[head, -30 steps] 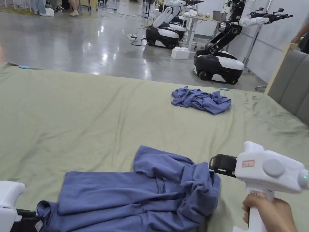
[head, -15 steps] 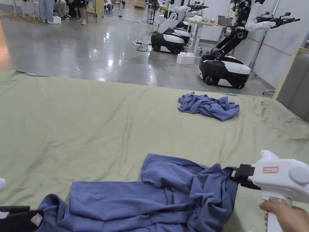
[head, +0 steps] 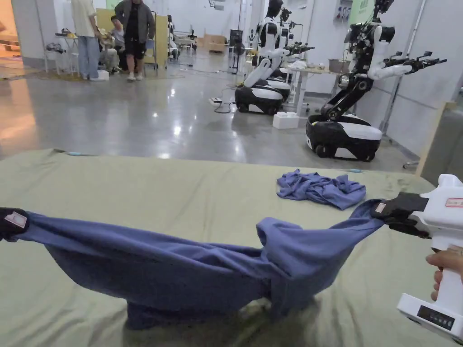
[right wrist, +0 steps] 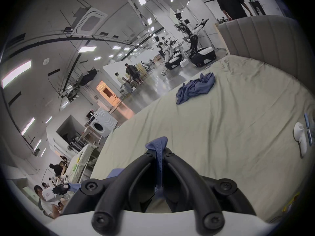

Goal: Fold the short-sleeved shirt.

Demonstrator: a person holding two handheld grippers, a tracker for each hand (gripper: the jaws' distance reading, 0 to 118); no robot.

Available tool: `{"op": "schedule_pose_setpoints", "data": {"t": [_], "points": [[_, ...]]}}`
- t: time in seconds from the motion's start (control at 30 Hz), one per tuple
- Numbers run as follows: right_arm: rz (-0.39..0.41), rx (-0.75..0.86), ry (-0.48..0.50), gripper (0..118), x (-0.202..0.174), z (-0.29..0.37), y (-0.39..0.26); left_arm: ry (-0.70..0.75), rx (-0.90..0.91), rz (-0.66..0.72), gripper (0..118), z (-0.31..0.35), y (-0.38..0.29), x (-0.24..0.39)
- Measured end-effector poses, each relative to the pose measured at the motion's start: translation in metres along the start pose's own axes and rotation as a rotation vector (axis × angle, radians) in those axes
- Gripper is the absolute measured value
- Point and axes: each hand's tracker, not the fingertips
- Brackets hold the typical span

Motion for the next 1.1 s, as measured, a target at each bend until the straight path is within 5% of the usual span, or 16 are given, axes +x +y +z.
{"op": "schedule_pose_setpoints", "data": {"t": [1.1], "points": [[0.041,0.222,-0.092,6,-0.148,-0.102,0.192,0.143,0.159,-0.077,1,-0.120,0.281,0.030]]}}
